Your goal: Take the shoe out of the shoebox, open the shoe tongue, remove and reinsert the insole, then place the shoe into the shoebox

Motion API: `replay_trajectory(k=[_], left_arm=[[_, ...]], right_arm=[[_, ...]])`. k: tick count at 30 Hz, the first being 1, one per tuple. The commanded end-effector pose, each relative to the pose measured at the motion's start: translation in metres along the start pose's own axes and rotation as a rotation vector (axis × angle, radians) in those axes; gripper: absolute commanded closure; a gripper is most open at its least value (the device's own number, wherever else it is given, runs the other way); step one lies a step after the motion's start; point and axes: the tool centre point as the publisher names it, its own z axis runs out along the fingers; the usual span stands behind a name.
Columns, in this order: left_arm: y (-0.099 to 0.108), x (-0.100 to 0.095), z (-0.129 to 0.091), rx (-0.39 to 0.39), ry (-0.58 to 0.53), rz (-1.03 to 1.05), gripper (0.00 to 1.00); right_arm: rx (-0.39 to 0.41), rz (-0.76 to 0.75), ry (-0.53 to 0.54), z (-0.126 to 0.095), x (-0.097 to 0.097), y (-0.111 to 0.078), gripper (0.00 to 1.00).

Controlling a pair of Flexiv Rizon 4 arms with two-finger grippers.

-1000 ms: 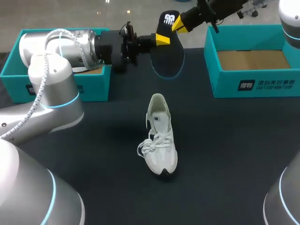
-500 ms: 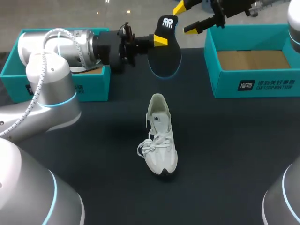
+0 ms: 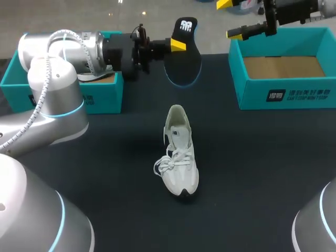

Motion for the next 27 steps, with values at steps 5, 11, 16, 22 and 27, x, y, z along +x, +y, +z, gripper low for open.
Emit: replay_trajectory(k=[5, 11, 16, 22, 27], left_arm=[[0.000, -0.001, 0.000, 0.002, 0.004, 0.000, 1.00], [0.000, -0.001, 0.000, 0.002, 0.004, 0.000, 1.00], [0.000, -0.001, 0.000, 0.002, 0.004, 0.000, 1.00], [0.000, -0.001, 0.000, 0.002, 0.004, 0.000, 1.00], [0.000, -0.001, 0.000, 0.002, 0.004, 0.000, 1.00]], right_arm=[[-0.008, 0.000, 0.001, 0.002, -0.001, -0.001, 0.00], [-0.008, 0.000, 0.001, 0.002, -0.001, -0.001, 0.00], [0.063, -0.028, -0.056, -0.006, -0.032, -0.016, 0.00], [0.180, -0.036, -0.100, -0.026, -0.067, -0.023, 0.00], [0.170, -0.027, -0.162, -0.041, -0.083, -0.019, 0.00]])
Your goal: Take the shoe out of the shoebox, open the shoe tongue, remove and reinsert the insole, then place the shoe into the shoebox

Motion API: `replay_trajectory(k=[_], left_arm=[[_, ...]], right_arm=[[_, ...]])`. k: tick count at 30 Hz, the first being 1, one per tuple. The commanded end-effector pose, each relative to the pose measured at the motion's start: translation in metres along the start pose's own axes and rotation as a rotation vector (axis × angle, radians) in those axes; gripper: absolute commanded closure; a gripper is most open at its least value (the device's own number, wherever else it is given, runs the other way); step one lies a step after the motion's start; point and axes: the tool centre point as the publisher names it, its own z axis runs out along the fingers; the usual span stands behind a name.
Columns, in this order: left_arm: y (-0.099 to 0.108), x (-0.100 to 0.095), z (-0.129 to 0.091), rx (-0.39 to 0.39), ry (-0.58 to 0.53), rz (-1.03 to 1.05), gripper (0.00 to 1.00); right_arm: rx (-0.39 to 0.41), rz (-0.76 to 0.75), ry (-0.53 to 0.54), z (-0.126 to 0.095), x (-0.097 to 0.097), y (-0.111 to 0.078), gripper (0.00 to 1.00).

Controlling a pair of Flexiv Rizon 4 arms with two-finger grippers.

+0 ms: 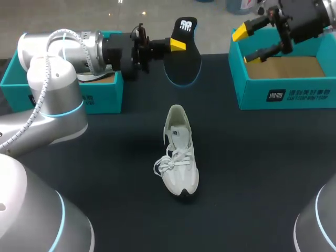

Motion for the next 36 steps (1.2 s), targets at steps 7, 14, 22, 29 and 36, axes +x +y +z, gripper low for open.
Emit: replay_trajectory(k=[7, 14, 22, 29, 36], left_arm=[[0.000, -0.001, 0.000, 0.002, 0.003, 0.001, 1.00], [0.000, -0.001, 0.000, 0.002, 0.003, 0.001, 1.00], [0.000, -0.001, 0.000, 0.002, 0.003, 0.001, 1.00], [0.000, -0.001, 0.000, 0.002, 0.003, 0.001, 1.00], [0.002, -0.002, 0.000, -0.016, 0.001, -0.020, 1.00]], right_arm=[[-0.045, -0.022, -0.061, -0.027, -0.007, 0.005, 0.00], [-0.053, -0.030, -0.085, -0.036, -0.003, -0.002, 0.00], [-0.062, -0.029, -0.089, -0.037, -0.002, -0.003, 0.00], [-0.062, -0.029, -0.089, -0.037, -0.002, -0.003, 0.00], [-0.062, -0.029, -0.089, -0.037, -0.002, -0.003, 0.00]])
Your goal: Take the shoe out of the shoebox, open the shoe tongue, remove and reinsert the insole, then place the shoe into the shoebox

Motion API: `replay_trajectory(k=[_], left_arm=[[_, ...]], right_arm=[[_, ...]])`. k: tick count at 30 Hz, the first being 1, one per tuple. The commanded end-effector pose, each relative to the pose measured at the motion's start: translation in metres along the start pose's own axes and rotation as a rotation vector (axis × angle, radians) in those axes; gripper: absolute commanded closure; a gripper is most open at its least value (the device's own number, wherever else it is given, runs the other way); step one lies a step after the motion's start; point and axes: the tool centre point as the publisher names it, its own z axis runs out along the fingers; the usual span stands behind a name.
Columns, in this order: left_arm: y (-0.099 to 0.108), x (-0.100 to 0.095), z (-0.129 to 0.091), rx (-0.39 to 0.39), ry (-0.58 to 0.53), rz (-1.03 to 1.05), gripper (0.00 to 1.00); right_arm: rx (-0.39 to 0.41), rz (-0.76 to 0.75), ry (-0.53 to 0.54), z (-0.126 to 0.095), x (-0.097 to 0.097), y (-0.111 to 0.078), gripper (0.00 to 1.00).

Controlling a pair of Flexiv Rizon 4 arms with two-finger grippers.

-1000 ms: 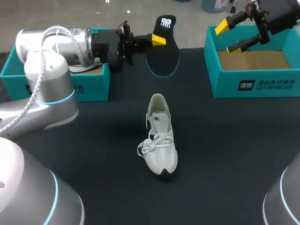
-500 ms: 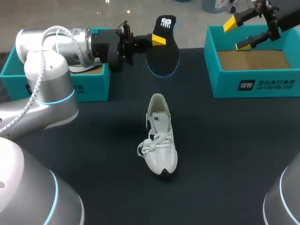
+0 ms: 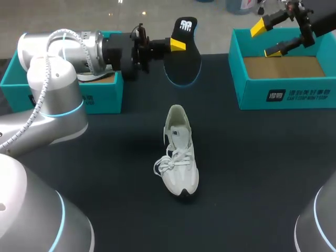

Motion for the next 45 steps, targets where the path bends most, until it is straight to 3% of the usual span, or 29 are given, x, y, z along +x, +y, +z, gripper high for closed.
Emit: replay_trajectory(k=[1, 5, 13, 26, 32, 37, 38, 41, 45], left_arm=[[0.004, -0.004, -0.001, -0.009, -0.014, -0.057, 1.00], [0.007, -0.012, -0.002, -0.027, -0.147, -0.337, 1.00], [0.015, -0.005, -0.009, -0.009, -0.085, -0.851, 1.00], [0.016, -0.007, -0.011, -0.034, -0.074, -0.874, 1.00], [0.016, -0.007, -0.007, -0.038, -0.193, -1.448, 1.00], [0.019, -0.012, -0.008, -0.015, -0.282, -1.799, 1.00], [0.021, -0.013, -0.008, -0.017, -0.236, -1.880, 1.00], [0.023, -0.017, -0.006, 0.007, -0.199, -1.990, 1.00], [0.024, -0.021, -0.006, 0.034, -0.197, -1.961, 1.00]], right_arm=[[0.001, 0.002, -0.002, 0.000, 0.000, 0.000, 0.00], [0.001, 0.002, -0.002, 0.000, 0.000, 0.000, 0.00], [0.001, 0.002, -0.002, 0.000, 0.000, 0.000, 0.00], [0.001, 0.002, -0.002, 0.000, 0.000, 0.000, 0.00], [0.001, 0.002, -0.002, 0.000, 0.000, 0.000, 0.00], [0.001, 0.002, -0.002, 0.000, 0.000, 0.000, 0.00], [0.001, 0.002, -0.002, 0.000, 0.000, 0.000, 0.00], [0.001, 0.002, -0.002, 0.000, 0.000, 0.000, 0.00], [0.001, 0.002, -0.002, 0.000, 0.000, 0.000, 0.00]])
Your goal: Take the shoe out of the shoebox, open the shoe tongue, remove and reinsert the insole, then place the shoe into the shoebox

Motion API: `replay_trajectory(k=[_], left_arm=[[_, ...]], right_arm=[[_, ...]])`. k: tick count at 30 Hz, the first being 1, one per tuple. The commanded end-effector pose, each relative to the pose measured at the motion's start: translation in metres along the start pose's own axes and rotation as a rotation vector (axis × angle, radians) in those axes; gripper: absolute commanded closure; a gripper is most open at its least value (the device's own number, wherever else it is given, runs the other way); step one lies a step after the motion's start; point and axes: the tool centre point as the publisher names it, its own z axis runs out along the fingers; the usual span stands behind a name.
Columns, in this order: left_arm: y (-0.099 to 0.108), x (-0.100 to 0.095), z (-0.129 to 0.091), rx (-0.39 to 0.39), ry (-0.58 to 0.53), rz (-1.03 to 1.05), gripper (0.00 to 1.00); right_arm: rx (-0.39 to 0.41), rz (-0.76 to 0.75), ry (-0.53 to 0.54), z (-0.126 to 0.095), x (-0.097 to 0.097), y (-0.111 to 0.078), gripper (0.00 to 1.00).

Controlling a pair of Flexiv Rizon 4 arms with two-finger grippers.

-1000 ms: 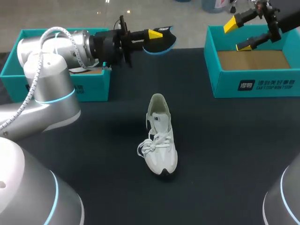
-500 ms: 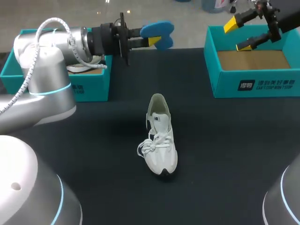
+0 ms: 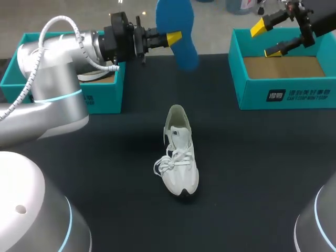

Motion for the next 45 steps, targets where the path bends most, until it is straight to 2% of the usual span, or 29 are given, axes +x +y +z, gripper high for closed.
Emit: replay_trajectory(k=[1, 11, 13, 16, 17, 22, 28, 43, 45], left_arm=[[-0.003, -0.002, 0.003, -0.003, -0.005, -0.549, 1.00], [-0.003, -0.002, 0.003, -0.003, -0.005, -0.549, 1.00], [-0.005, 0.003, 0.007, 0.043, 0.062, -0.726, 1.00], [-0.010, 0.004, 0.008, 0.024, 0.100, -0.912, 1.00], [-0.012, 0.005, 0.009, -0.015, 0.120, -1.003, 1.00], [-0.016, 0.007, 0.007, -0.093, 0.202, -1.182, 1.00], [-0.013, 0.011, 0.003, -0.155, 0.227, -1.407, 1.00], [-0.012, 0.012, 0.003, -0.164, 0.242, -1.404, 1.00], [-0.006, 0.013, 0.009, -0.193, 0.261, -1.438, 1.00]], right_arm=[[0.001, 0.002, -0.002, 0.001, 0.000, 0.001, 0.00], [0.001, 0.002, -0.002, 0.001, 0.000, 0.001, 0.00], [0.001, 0.002, -0.002, 0.001, 0.000, 0.001, 0.00], [0.001, 0.002, -0.002, 0.001, 0.000, 0.001, 0.00], [0.001, 0.002, -0.002, 0.001, 0.000, 0.001, 0.00], [0.001, 0.002, -0.002, 0.001, 0.000, 0.001, 0.00], [0.001, 0.002, -0.002, 0.001, 0.000, 0.001, 0.00], [0.001, 0.002, -0.002, 0.001, 0.000, 0.001, 0.00], [0.001, 0.002, -0.002, 0.001, 0.000, 0.001, 0.00]])
